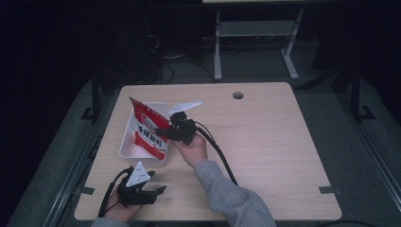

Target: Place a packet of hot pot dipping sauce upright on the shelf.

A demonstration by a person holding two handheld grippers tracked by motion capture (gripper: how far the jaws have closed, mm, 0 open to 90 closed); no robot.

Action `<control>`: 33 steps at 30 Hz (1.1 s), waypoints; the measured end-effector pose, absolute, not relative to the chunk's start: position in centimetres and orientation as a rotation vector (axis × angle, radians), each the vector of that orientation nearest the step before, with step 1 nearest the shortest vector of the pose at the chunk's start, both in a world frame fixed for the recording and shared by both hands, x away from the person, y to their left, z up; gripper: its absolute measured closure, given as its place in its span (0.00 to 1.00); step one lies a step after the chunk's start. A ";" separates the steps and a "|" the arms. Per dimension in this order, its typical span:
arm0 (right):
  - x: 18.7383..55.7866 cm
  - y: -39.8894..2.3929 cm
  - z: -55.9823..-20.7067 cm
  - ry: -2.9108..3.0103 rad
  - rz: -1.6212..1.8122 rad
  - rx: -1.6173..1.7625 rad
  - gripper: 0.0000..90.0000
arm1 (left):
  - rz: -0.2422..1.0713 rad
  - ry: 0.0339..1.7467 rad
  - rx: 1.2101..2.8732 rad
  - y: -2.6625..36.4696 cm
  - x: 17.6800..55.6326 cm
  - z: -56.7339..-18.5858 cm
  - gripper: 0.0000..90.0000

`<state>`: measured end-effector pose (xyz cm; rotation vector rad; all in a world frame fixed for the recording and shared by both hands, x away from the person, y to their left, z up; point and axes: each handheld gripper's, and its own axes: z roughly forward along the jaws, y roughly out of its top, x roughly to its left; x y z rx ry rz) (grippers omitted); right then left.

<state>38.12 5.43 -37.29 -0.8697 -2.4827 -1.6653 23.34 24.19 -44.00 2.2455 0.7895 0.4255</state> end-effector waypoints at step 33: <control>38.3 4.7 -37.2 -2.478 -1.649 -0.883 0.77 | 0.426 0.789 2.247 24.2 23.4 -44.0 0.37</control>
